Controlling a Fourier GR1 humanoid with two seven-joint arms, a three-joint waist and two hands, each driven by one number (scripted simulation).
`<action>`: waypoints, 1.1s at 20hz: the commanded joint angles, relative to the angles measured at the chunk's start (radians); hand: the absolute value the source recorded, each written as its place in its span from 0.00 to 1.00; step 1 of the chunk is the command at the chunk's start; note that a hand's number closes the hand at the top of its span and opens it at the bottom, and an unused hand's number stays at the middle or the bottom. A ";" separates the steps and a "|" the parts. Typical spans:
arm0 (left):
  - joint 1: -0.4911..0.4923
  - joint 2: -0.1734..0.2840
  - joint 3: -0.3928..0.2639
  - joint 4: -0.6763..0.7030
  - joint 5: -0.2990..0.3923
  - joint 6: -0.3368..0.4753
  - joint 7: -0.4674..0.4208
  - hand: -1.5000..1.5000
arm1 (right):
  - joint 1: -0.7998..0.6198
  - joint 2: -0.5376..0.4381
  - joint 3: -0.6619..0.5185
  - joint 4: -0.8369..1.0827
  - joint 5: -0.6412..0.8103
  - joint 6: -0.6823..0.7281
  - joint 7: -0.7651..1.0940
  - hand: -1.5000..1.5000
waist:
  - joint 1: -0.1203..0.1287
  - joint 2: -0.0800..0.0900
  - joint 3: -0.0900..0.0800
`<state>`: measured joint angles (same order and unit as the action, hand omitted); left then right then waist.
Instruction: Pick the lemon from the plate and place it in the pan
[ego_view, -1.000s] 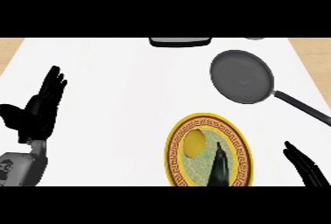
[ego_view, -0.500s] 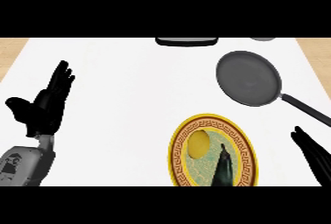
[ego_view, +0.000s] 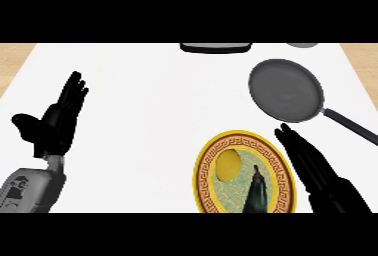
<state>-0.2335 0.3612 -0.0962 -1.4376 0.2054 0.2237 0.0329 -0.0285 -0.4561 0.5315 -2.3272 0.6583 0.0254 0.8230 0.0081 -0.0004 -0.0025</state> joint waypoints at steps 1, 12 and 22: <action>-0.011 0.007 0.020 -0.014 -0.006 -0.009 0.030 0.50 | -0.118 0.113 0.157 -0.081 0.154 0.084 0.190 0.00 | -0.005 -0.003 0.001; -0.007 -0.036 0.058 -0.027 -0.039 -0.034 0.051 0.50 | -0.119 0.270 0.144 0.236 0.288 0.067 0.169 0.00 | -0.007 0.000 0.003; -0.025 -0.074 0.102 0.036 -0.078 -0.077 0.012 0.50 | -0.031 0.277 0.063 0.234 0.229 0.156 0.089 0.00 | -0.011 0.000 0.003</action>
<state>-0.2378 0.3034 -0.0145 -1.4410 0.1413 0.1636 0.0580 -0.1134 -0.1819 0.5936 -2.0850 0.8960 0.1602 0.9425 -0.0009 0.0000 0.0000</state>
